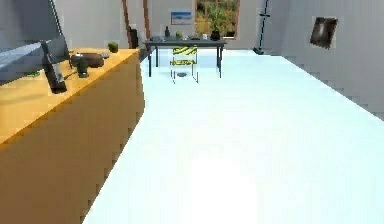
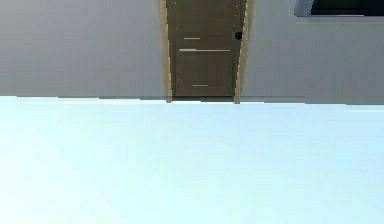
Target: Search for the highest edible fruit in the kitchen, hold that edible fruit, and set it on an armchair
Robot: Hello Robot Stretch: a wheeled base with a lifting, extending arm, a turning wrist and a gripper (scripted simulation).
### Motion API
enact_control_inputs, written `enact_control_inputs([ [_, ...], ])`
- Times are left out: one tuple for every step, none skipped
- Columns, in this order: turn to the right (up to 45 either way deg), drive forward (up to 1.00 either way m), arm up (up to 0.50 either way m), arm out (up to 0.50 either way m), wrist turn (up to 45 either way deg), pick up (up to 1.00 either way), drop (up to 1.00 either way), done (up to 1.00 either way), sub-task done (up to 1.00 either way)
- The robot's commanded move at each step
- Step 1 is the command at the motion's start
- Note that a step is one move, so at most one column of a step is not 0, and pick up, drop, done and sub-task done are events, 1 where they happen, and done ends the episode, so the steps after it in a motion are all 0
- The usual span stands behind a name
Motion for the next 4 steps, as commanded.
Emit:
enact_control_inputs([
  [0.0,1.00,0.00,0.00,0.0,0.00,0.00,0.00,0.00],
  [0.0,1.00,0.00,0.00,0.0,0.00,0.00,0.00,0.00],
  [-3.0,0.00,0.00,0.00,0.0,0.00,0.00,0.00,0.00],
  [0.0,1.00,0.00,0.00,0.0,0.00,0.00,0.00,0.00],
])
